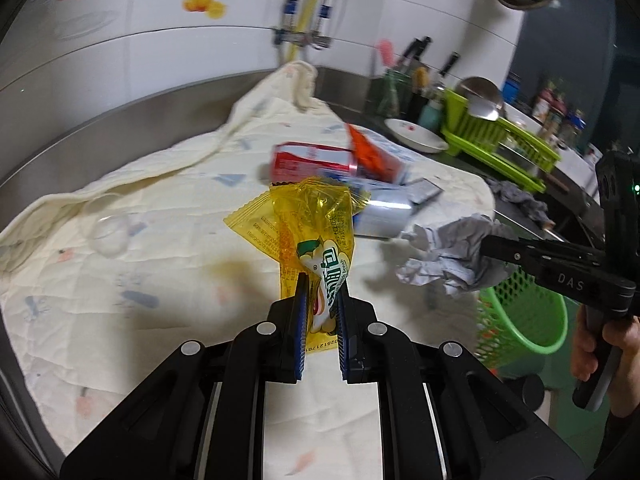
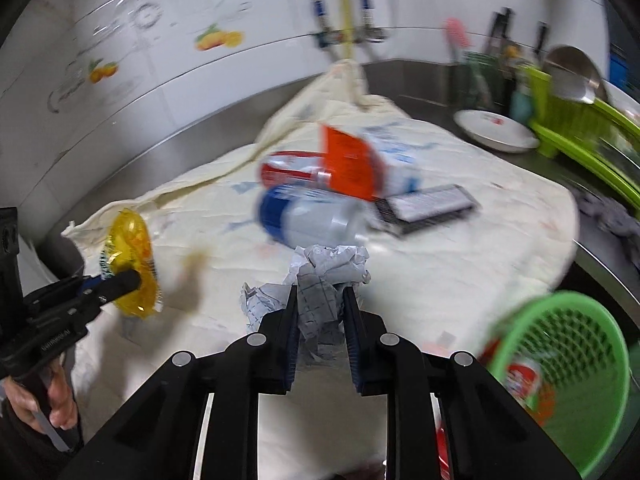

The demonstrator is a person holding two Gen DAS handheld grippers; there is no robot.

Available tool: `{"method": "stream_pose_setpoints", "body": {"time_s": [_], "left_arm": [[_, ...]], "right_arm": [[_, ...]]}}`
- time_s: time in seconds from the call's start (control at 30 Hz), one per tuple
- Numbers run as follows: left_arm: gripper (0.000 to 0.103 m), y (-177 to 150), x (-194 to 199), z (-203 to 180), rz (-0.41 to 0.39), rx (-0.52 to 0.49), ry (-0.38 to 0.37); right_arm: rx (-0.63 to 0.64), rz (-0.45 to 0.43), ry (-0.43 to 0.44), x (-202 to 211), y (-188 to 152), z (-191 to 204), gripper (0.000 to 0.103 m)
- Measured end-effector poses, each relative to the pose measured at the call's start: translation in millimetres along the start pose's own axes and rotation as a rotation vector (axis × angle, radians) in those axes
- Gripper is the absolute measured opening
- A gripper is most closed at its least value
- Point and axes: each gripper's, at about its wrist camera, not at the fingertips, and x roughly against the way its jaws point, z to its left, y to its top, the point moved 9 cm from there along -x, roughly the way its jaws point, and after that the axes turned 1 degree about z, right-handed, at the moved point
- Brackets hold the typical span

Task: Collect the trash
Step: 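Grasp the yellow wrapper with the left gripper while the right gripper grasps crumpled paper, then carry both items over the green basket and open both grippers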

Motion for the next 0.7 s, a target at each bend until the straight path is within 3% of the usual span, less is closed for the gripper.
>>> {"method": "stream_pose_setpoints", "body": {"time_s": [0.43,0.7], "left_arm": [[0.012,-10.2,-35.4,-110.2,0.081,-0.101,-0.158],[0.012,-20.5,-56.1,-180.4,0.141,-0.173,-0.237]], "right_arm": [[-0.154,-0.006,-0.313,77.3,-53.5,-170.4,0.021],[-0.22,0.006,-0.399,95.3,-82.5,-223.1,0.025]]}}
